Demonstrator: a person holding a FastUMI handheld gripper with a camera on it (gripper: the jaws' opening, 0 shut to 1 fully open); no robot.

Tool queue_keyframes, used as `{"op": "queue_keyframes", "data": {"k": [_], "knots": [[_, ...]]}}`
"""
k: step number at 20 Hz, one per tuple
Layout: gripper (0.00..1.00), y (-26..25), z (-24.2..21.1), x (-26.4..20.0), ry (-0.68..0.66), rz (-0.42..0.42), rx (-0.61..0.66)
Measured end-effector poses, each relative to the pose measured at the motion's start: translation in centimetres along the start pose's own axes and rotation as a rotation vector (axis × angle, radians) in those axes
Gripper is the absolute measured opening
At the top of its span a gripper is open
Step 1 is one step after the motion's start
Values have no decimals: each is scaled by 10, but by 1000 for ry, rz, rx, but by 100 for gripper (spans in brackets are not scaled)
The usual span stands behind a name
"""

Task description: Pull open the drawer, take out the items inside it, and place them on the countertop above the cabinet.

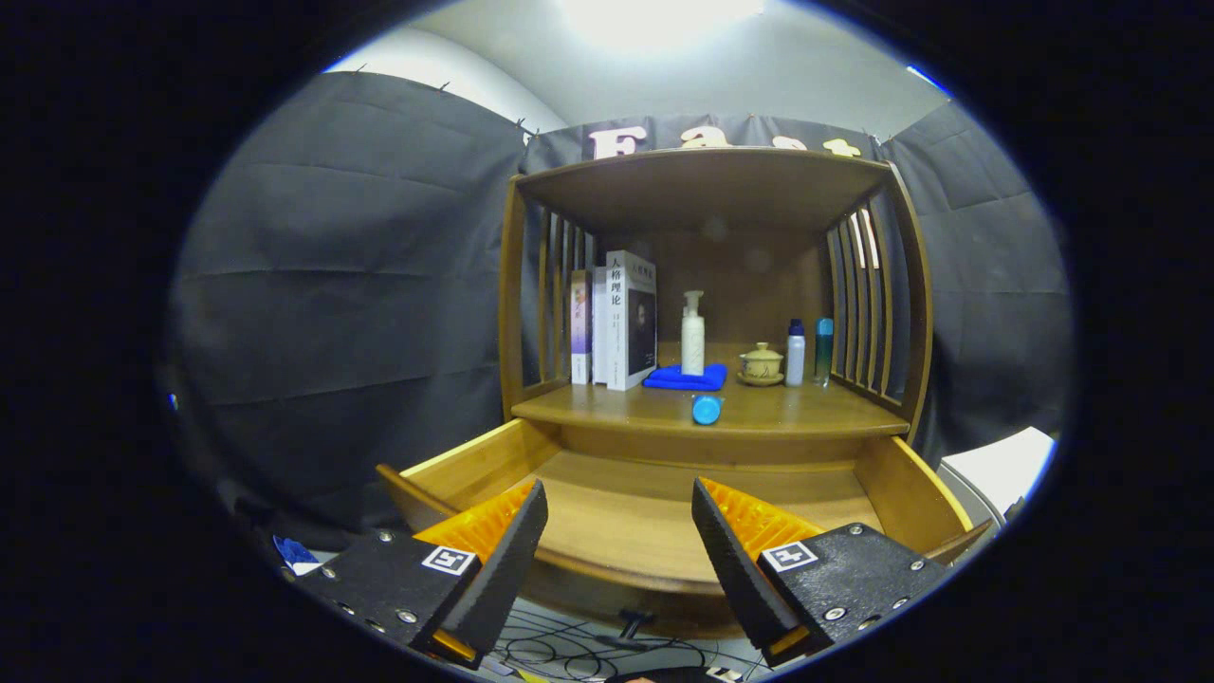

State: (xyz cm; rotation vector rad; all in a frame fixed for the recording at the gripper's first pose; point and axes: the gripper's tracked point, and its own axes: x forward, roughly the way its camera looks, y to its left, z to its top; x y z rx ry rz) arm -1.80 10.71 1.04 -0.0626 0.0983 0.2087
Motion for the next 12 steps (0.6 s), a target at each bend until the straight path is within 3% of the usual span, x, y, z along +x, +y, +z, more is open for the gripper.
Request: {"op": "queue_keyframes", "data": {"k": [4, 12], "knots": [[94, 15, -33, -23, 41, 31, 17], [94, 6, -99, -43, 155, 6, -14]]}}
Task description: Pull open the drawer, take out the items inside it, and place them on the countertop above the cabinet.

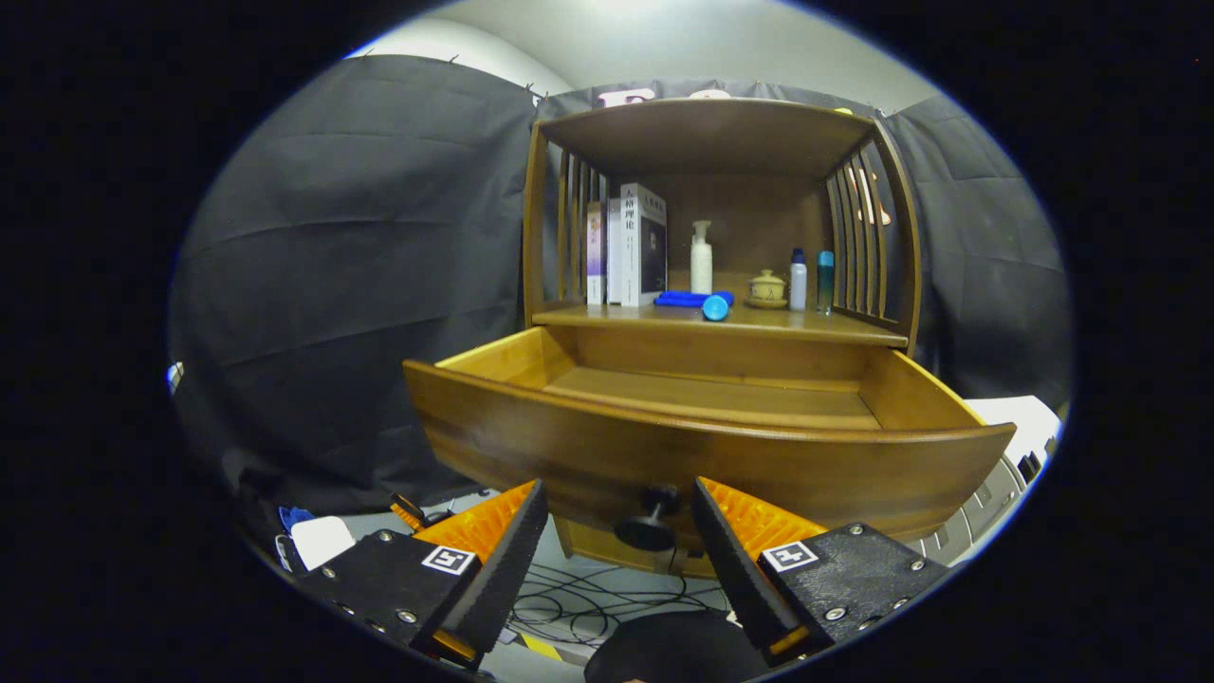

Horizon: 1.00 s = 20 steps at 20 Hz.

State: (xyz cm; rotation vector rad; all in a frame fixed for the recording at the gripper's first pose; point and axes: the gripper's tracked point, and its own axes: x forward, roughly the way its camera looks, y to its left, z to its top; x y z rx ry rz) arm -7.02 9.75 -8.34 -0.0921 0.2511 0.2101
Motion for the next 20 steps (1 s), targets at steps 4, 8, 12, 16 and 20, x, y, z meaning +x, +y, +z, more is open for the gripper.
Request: {"op": "queue_keyframes", "data": {"k": [4, 8, 12, 16, 20], "knots": [[94, -15, -20, 11, 26, -61, 4], [94, -20, -25, 25, 28, -94, -6], [93, -19, -25, 26, 12, -108, -10], [92, -21, -26, 31, 18, -135, 38], [92, -46, -20, 49, 36, -217, 108]]}}
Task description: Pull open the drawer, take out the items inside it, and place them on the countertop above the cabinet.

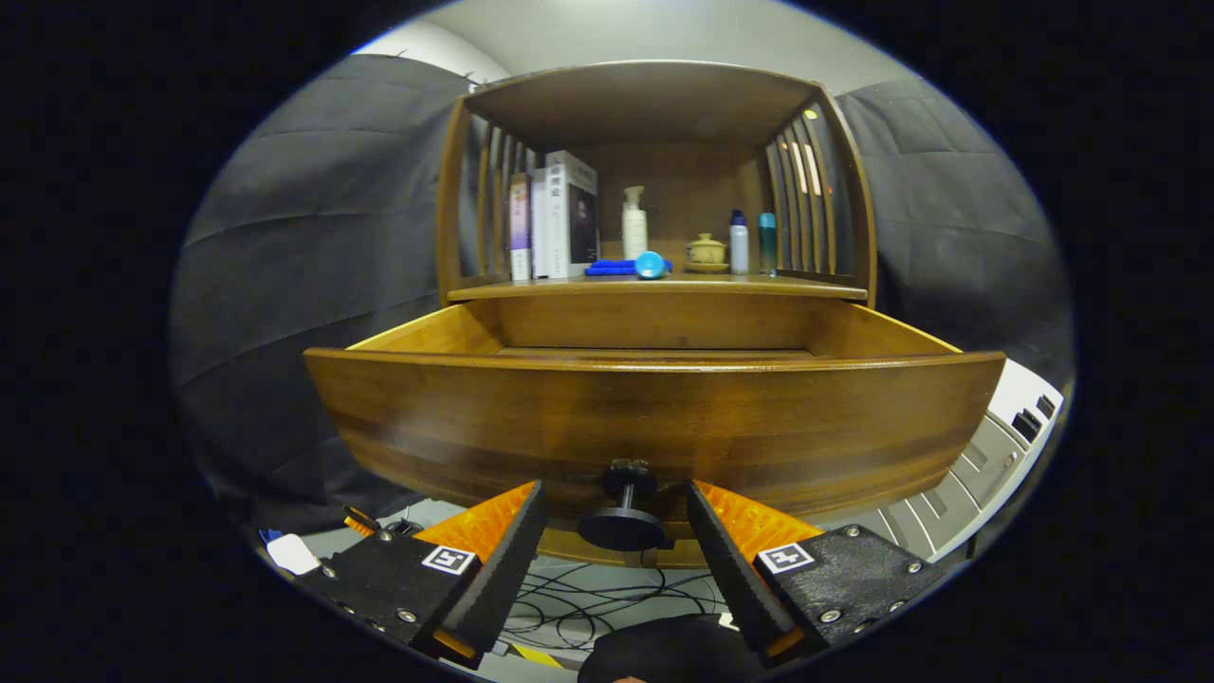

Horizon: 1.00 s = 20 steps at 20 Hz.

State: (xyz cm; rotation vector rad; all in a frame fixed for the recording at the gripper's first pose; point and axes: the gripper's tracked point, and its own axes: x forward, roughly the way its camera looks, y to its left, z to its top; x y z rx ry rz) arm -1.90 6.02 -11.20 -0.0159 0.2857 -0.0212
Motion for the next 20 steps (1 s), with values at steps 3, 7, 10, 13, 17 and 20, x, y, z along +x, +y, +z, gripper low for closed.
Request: {"op": "queue_keyframes", "data": {"k": [3, 7, 10, 13, 17, 20], "knots": [[92, 1, 1, 3, -11, -9, -23], [92, -1, 0, 6, -29, -23, -64], [92, -1, 1, 10, -41, -37, -87], [92, -2, 2, 13, -50, -49, -103], [94, 0, 5, 19, -48, -48, -89], [94, -1, 8, 26, -47, -45, -85]]}}
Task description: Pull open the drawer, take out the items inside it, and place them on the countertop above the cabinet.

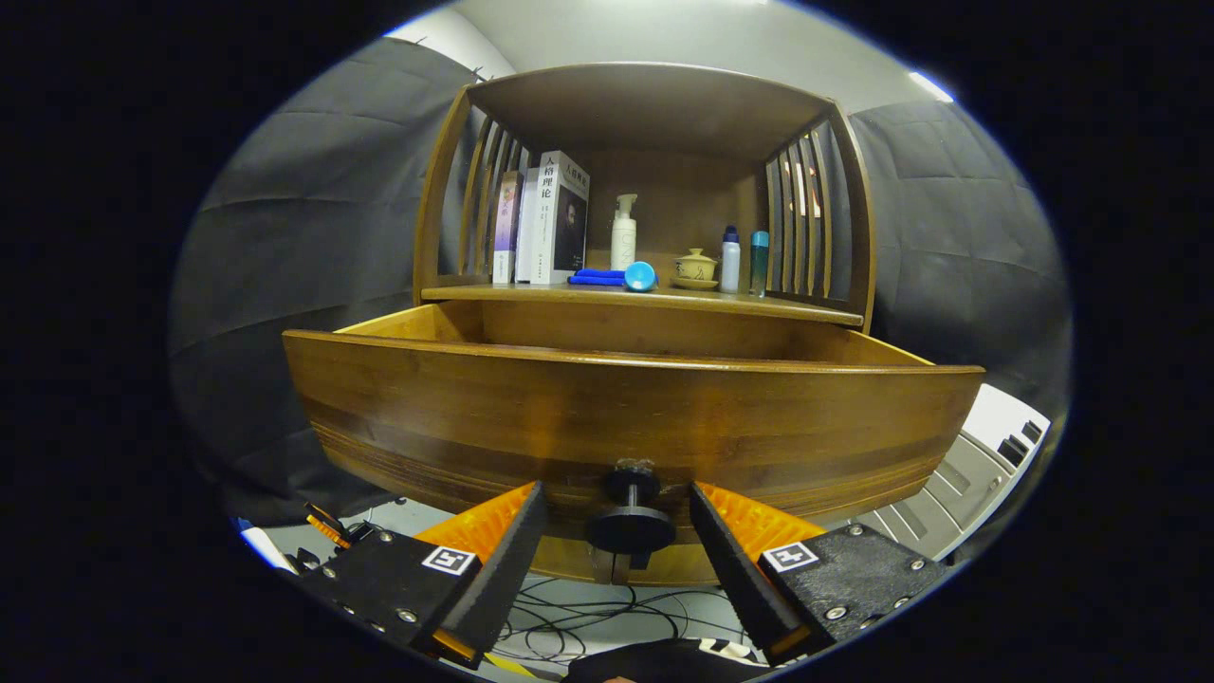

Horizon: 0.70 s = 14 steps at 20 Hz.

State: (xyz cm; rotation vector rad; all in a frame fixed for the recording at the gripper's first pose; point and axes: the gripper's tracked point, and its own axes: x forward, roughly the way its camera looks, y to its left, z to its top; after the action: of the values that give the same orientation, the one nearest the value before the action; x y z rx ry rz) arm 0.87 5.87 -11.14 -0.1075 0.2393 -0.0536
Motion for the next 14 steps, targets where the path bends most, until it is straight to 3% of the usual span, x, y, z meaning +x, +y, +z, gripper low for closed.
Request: {"op": "queue_keyframes", "data": {"k": [14], "knots": [[93, -5, 23, 53, -19, 22, 26]]}}
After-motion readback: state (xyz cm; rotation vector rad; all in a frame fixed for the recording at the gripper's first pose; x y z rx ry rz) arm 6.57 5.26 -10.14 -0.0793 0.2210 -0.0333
